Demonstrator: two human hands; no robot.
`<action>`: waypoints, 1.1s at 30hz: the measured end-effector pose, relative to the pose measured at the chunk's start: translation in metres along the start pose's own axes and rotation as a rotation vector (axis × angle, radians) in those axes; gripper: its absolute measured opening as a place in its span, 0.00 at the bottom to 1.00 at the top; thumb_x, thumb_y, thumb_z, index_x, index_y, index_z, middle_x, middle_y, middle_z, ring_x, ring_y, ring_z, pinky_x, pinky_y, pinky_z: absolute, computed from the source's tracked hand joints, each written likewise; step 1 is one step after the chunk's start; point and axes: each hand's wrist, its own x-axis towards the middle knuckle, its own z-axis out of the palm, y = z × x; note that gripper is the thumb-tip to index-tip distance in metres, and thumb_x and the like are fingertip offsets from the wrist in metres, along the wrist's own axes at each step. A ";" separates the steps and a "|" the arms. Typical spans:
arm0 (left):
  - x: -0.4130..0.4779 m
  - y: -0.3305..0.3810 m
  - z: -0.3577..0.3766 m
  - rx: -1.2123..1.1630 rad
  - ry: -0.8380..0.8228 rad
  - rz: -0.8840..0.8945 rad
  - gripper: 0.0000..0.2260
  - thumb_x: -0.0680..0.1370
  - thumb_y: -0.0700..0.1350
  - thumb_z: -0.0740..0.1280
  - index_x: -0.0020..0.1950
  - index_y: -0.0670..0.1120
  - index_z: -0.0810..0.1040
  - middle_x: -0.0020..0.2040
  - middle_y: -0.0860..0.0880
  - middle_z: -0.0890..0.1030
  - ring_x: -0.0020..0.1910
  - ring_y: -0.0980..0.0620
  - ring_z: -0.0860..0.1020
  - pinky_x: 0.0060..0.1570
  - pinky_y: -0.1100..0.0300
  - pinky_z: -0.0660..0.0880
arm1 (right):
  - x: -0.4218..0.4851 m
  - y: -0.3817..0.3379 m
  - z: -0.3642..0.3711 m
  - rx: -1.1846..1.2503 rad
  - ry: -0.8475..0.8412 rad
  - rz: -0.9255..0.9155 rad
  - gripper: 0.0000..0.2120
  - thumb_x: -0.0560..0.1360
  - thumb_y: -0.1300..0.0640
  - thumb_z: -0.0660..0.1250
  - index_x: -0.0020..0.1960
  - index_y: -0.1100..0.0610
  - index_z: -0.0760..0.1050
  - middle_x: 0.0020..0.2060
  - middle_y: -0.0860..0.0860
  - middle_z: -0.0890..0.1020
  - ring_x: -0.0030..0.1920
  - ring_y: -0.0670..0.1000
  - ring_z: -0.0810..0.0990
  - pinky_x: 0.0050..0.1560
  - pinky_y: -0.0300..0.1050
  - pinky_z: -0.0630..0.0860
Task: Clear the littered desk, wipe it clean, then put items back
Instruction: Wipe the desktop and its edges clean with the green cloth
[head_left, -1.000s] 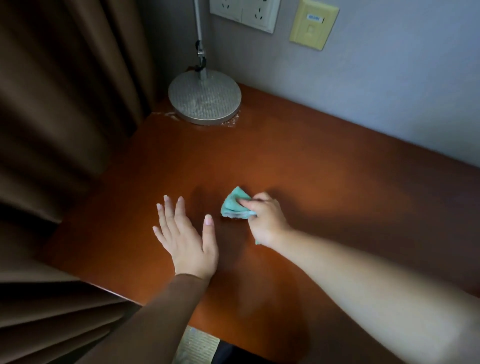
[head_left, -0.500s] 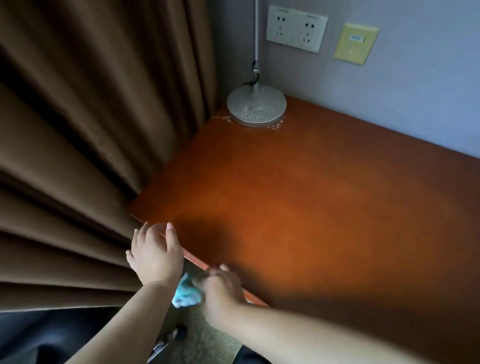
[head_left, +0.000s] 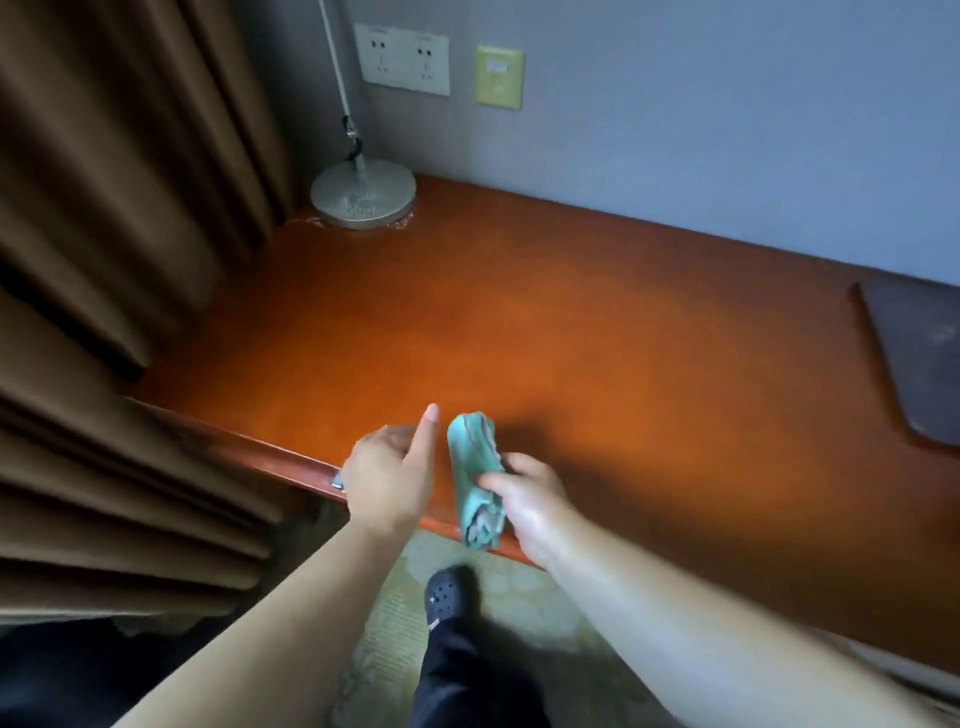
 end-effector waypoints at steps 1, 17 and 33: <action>-0.009 0.008 0.014 0.049 -0.037 0.017 0.27 0.74 0.68 0.54 0.25 0.51 0.70 0.50 0.41 0.82 0.54 0.42 0.77 0.57 0.50 0.70 | -0.004 0.000 -0.016 0.090 0.040 0.031 0.09 0.71 0.70 0.65 0.44 0.57 0.78 0.45 0.60 0.84 0.46 0.61 0.83 0.49 0.55 0.80; -0.062 0.059 0.128 0.120 -0.551 -0.028 0.26 0.79 0.64 0.49 0.73 0.54 0.65 0.77 0.55 0.53 0.76 0.55 0.44 0.73 0.50 0.41 | -0.061 0.027 -0.273 0.170 0.757 0.084 0.14 0.74 0.68 0.64 0.59 0.61 0.77 0.47 0.55 0.81 0.44 0.56 0.80 0.49 0.47 0.77; -0.052 0.030 0.143 0.312 -0.445 0.174 0.26 0.79 0.61 0.54 0.75 0.54 0.61 0.76 0.53 0.58 0.76 0.53 0.48 0.73 0.49 0.44 | -0.013 0.030 -0.374 -0.440 1.134 0.229 0.18 0.79 0.57 0.60 0.68 0.58 0.68 0.61 0.60 0.70 0.57 0.62 0.74 0.55 0.50 0.74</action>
